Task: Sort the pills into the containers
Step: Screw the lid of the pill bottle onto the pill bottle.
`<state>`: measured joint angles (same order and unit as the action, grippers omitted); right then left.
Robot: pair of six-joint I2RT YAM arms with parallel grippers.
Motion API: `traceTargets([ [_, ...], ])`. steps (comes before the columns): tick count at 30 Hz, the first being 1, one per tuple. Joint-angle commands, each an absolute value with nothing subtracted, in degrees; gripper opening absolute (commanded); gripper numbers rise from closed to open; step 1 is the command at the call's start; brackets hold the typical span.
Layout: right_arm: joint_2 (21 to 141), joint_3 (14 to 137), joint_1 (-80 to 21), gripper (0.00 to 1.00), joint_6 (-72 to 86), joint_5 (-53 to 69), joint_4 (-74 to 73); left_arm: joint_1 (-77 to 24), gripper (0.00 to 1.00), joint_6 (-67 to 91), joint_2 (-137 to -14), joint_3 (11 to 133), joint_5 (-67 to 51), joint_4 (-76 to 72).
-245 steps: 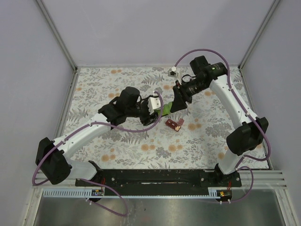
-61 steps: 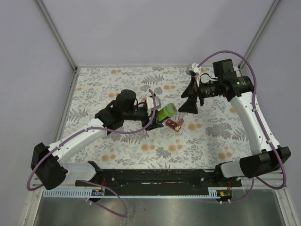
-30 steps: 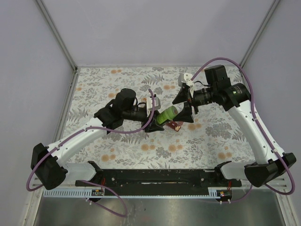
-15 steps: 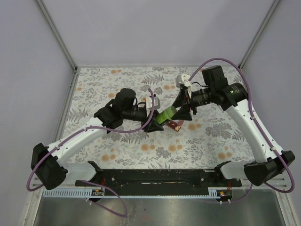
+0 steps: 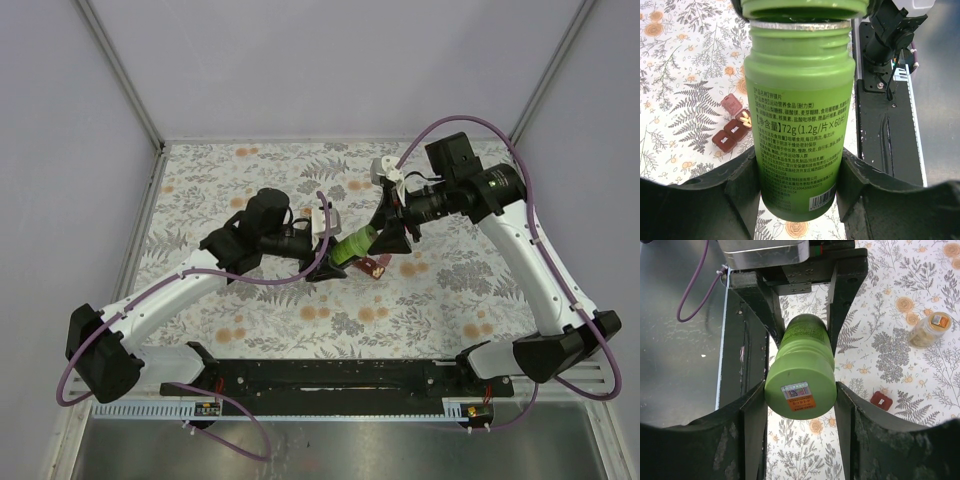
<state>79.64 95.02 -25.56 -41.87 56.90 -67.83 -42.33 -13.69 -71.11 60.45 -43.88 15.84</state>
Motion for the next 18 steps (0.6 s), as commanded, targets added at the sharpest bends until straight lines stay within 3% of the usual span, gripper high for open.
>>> traceTargets([
  [1,79.8,98.3,-26.3,0.24,-44.4,55.3,-71.7,-42.3,0.00,-15.9,-71.1,62.9,-42.6,14.9],
  [18,82.4,98.7,-28.4,0.22,-43.1,52.0,-71.8,-42.6,0.00,-15.6,-72.3,64.6,-43.3,15.9],
])
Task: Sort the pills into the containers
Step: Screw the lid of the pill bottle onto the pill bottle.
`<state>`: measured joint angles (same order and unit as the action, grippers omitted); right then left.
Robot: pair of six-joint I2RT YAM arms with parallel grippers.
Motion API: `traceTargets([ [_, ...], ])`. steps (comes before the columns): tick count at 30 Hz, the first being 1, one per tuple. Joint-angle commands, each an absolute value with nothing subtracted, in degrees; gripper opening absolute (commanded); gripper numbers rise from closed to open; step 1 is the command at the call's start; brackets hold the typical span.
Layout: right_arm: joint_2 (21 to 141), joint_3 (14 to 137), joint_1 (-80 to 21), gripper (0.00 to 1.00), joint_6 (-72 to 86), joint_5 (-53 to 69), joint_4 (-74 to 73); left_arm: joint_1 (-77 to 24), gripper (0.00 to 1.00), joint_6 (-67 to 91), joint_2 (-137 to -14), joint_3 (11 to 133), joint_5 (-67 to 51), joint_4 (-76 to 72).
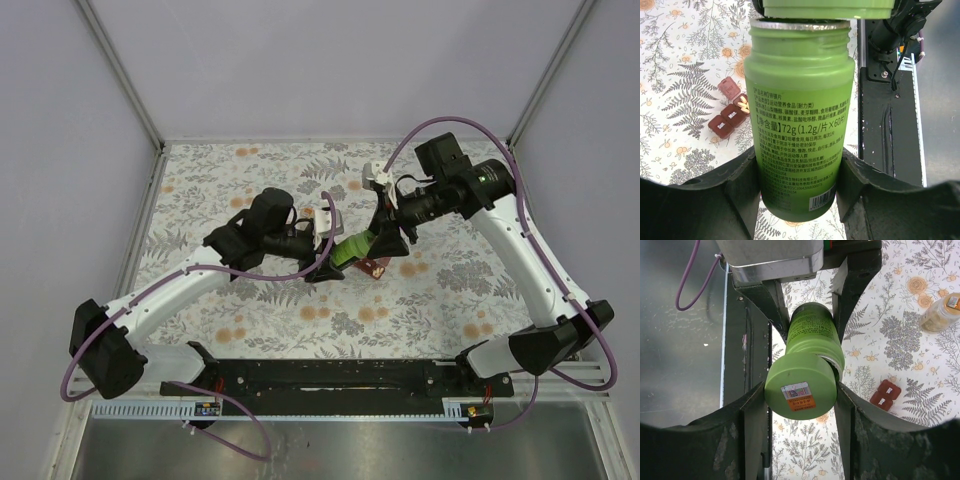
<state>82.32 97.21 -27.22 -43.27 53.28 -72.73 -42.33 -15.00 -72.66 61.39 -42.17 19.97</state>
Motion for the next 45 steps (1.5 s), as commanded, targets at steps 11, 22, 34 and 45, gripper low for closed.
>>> traceTargets([
  [11,80.9,96.8,-28.5,0.21,-41.1,49.6,-67.8,-42.5,0.00,-15.1,-71.5,63.9,-43.9,15.5],
  [22,82.3,96.5,-28.7,0.21,-41.4,51.7,-70.0,-42.6,0.00,-15.1,-71.6,64.3,-43.9,15.4],
  [34,85.9,97.7,-29.6,0.18,-38.1,52.6,-71.5,-43.2,0.00,-15.9,-71.5,64.4,-41.3,15.8],
  [45,86.9,96.2,-29.6,0.11,-23.4,52.6,-64.6,-44.6,0.00,-16.1,-70.1,63.4,-28.3,12.9],
])
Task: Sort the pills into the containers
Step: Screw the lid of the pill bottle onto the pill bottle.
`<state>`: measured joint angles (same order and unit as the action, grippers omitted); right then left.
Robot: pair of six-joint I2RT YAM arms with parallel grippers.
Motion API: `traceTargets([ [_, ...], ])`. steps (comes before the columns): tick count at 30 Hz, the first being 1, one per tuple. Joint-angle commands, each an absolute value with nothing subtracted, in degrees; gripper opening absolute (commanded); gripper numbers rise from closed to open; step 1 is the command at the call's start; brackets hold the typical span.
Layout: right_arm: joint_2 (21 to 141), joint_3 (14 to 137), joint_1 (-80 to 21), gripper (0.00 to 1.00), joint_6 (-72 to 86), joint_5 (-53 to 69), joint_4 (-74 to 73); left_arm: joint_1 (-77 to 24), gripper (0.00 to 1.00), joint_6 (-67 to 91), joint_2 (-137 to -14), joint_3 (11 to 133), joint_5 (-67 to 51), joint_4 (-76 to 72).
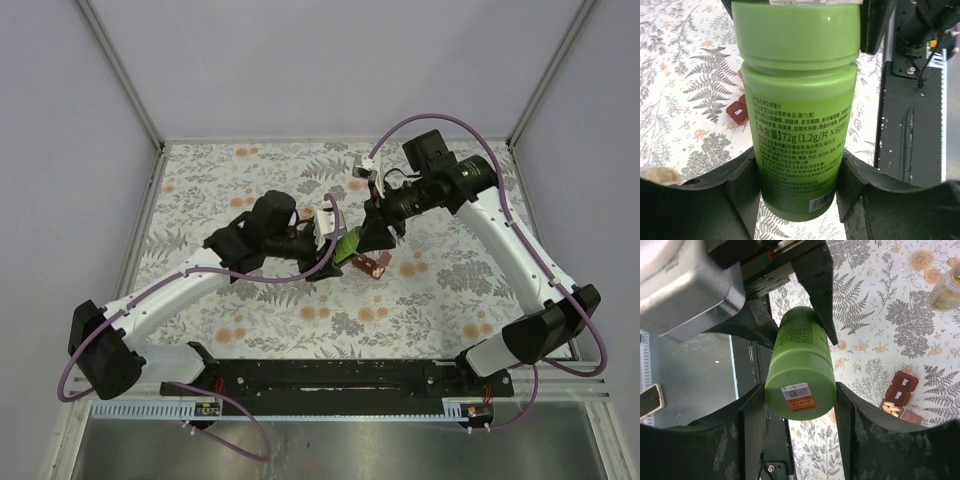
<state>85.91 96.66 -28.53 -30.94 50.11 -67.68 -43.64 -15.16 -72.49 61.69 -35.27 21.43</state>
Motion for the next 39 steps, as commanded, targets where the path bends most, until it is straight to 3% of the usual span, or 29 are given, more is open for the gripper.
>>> traceTargets([
  [1,87.1,96.1,-29.6,0.10,-22.2,52.8,-64.3,-44.8,0.00,-16.4,-70.0,63.5,-26.9,12.8],
  [19,92.2,96.6,-29.5,0.10,-5.5,48.2,-60.4,-47.5,0.00,-17.6,-69.4,63.6,-3.5,9.4],
  [39,99.1,93.3,-29.6,0.15,12.7,62.7,-49.1,-51.5,0.00,-20.8,-72.4,65.0,12.0,7.1],
])
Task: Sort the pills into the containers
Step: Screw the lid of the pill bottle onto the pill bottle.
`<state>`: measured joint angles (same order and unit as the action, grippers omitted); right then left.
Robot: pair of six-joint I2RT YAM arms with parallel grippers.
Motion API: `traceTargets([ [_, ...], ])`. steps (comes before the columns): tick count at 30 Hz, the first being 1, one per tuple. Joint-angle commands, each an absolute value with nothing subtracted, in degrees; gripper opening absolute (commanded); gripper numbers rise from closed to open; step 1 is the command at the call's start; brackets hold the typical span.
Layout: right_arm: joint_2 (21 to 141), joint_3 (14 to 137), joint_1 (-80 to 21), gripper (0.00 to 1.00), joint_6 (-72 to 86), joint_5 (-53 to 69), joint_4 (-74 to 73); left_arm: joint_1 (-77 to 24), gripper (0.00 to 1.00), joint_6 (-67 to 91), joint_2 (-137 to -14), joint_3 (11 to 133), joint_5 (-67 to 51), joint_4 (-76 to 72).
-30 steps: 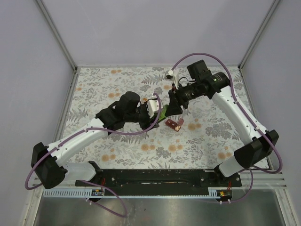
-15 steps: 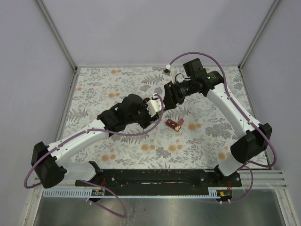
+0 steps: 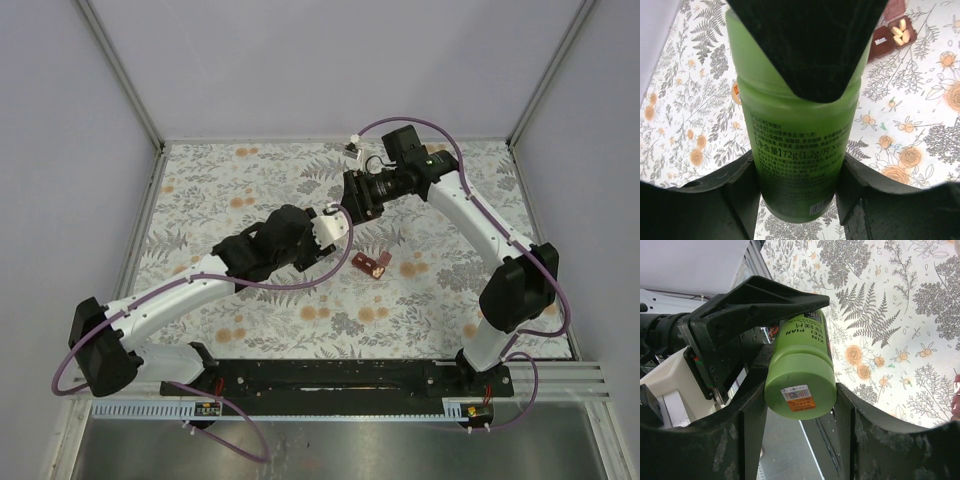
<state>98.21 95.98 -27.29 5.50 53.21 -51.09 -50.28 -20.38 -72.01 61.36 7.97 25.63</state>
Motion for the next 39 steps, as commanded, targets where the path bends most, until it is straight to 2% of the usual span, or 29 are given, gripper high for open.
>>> traceTargets([
  [1,99.1,92.9,-29.6,0.16,13.8,63.7,-48.3,-51.9,0.00,-20.8,-72.5,65.1,12.7,6.9],
  [10,99.2,87.7,-29.6,0.20,25.2,70.2,-37.5,-54.2,0.00,-23.7,-73.5,64.8,19.2,4.6],
  [17,98.5,86.4,-29.6,0.37,27.2,71.1,-34.9,-54.4,0.00,-23.1,-73.6,64.6,18.7,4.2],
  [20,98.3,86.4,-29.6,0.40,27.1,71.0,-34.6,-54.4,0.00,-22.7,-73.4,64.2,18.0,4.0],
  [23,98.1,86.4,-29.6,0.54,26.6,71.1,-34.6,-54.4,0.00,-22.4,-73.0,63.8,17.6,4.0],
  [26,98.0,86.5,-29.5,0.80,26.5,70.9,-34.6,-54.5,0.00,-22.3,-72.6,63.5,17.1,3.8],
  [27,97.7,86.4,-29.5,0.84,26.4,70.8,-34.6,-54.4,0.00,-22.2,-72.3,63.2,17.0,3.8],
  [33,96.9,86.7,-29.0,0.99,25.8,70.9,-34.7,-54.3,0.00,-21.9,-72.2,62.8,15.8,3.7],
  [39,95.5,86.7,-27.2,0.99,25.6,70.9,-34.6,-54.3,0.00,-21.5,-72.2,61.9,14.8,3.5],
])
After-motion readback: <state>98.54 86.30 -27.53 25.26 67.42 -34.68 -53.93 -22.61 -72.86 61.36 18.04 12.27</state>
